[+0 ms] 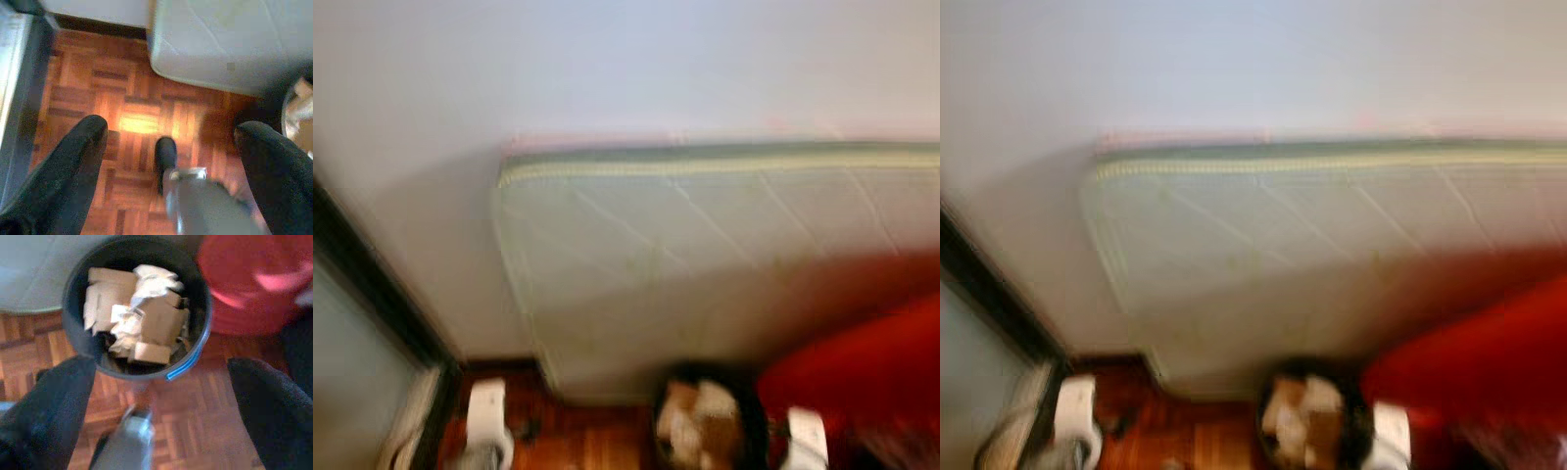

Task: Clean up the room

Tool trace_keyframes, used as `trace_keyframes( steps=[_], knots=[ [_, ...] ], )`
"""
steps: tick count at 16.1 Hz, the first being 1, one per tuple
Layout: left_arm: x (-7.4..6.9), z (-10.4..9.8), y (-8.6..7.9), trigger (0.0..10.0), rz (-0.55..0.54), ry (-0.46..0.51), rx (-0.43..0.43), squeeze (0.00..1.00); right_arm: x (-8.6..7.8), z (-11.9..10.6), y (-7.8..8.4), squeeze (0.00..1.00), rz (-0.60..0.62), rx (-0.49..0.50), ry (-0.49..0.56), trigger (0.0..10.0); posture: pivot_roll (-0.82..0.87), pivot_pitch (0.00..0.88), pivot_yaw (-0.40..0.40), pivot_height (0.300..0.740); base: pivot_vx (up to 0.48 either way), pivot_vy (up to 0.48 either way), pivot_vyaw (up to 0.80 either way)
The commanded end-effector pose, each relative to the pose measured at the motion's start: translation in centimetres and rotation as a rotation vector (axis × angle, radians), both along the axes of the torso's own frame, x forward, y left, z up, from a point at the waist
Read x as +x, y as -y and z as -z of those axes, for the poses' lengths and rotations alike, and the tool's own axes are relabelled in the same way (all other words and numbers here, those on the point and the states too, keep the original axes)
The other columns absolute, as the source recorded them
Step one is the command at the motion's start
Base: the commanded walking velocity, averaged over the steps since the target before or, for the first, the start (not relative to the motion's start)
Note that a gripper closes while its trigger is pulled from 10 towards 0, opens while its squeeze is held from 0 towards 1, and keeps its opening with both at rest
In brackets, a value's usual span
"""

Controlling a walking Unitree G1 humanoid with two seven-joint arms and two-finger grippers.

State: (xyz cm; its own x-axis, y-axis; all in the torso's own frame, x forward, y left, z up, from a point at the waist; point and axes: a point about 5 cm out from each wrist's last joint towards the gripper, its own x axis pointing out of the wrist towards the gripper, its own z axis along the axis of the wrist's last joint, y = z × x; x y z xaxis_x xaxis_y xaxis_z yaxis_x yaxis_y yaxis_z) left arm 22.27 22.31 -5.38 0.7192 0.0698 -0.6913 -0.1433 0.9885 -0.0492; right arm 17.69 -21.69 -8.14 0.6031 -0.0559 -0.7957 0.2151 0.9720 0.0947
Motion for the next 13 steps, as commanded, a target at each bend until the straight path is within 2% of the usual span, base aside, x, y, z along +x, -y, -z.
trace_keyframes(
  steps=[1,7,13],
  knots=[
    [-1.69,1.1,0.07,10.0,-0.007,-0.069,-0.013,0.0,0.82,-0.42,0.1,0.0,-0.002,-0.003,0.027,10.0,0.12,0.013,-0.025,0.74,-0.289,0.0,0.0],
    [-1.66,1.09,0.09,10.0,-0.008,-0.067,-0.013,0.0,0.88,-0.47,0.1,0.0,-0.012,-0.001,0.029,10.0,0.12,0.019,-0.026,0.74,-0.286,0.0,0.0],
    [-1.6,1.06,0.06,10.0,-0.011,-0.069,-0.009,0.0,0.94,-0.49,0.1,0.0,-0.014,-0.001,0.029,10.0,0.12,0.026,-0.026,0.74,0.0,0.0,0.0]
  ],
)
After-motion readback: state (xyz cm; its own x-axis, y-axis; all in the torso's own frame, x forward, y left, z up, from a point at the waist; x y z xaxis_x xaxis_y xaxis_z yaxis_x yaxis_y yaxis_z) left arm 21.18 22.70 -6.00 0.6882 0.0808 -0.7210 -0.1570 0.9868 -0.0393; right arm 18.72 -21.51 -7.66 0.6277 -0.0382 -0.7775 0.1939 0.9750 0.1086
